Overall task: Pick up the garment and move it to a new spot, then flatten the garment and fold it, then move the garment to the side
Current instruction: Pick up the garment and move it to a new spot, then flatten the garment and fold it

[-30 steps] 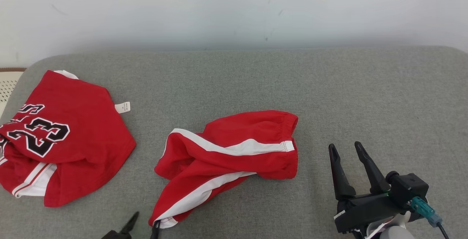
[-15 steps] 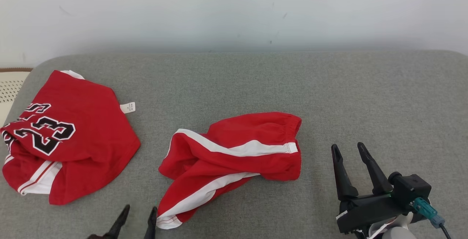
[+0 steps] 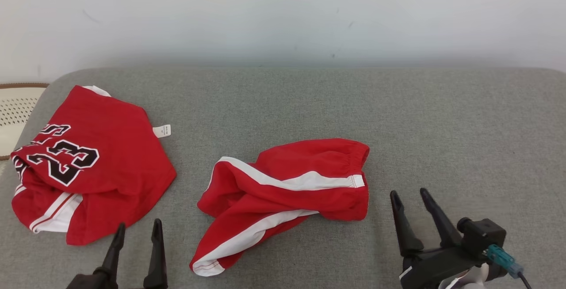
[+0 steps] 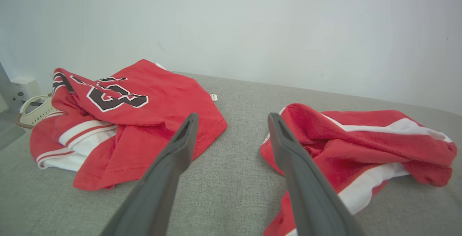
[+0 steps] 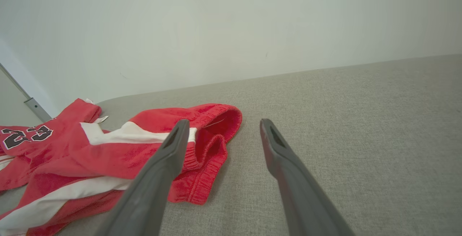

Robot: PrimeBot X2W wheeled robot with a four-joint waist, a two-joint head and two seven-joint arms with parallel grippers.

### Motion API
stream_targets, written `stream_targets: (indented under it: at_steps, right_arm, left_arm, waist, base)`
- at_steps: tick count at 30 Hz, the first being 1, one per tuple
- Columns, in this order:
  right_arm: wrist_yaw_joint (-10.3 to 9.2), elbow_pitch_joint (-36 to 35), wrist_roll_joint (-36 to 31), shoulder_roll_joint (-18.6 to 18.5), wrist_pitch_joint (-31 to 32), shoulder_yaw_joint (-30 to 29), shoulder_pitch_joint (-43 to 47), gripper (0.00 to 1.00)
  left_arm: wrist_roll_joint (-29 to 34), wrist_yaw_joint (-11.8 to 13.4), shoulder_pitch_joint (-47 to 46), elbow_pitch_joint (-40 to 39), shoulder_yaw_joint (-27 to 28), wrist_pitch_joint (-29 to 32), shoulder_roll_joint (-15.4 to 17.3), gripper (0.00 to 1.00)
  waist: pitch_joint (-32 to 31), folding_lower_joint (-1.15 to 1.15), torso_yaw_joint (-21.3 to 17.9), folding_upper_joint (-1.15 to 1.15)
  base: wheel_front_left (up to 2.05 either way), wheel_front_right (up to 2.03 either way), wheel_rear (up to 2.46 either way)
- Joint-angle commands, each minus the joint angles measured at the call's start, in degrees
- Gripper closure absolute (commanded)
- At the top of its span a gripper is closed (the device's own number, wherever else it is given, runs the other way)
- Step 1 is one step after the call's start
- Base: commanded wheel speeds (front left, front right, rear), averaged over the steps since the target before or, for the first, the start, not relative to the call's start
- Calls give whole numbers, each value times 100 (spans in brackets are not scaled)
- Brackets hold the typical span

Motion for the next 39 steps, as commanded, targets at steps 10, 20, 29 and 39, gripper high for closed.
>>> stream_targets:
  at_steps: [10, 20, 29, 39]
  right_arm:
    - [2, 386, 408, -204, 291, 497, -224, 0]
    - [3, 759, 675, -413, 590, 1088, -755, 0]
    - [2, 1702, 1206, -528, 763, 1660, -1269, 12]
    - [2, 1924, 1415, -564, 175, 2077, -1649, 100]
  left_arm:
    - [458, -310, 57, 0, 824, -34, -544, 0]
    - [680, -610, 10, 196, 985, -33, -791, 0]
    - [812, -841, -23, 347, 998, -33, -950, 0]
    - [835, -895, 101, 422, 1155, -33, -1002, 0]
  waist:
    - [-25, 0, 57, 0]
    - [-46, 0, 204, 0]
    - [-33, 0, 559, 0]
    - [-92, 0, 448, 0]
  base:
    - [0, 0, 0]
    - [0, 0, 0]
    - [0, 0, 0]
    - [0, 0, 0]
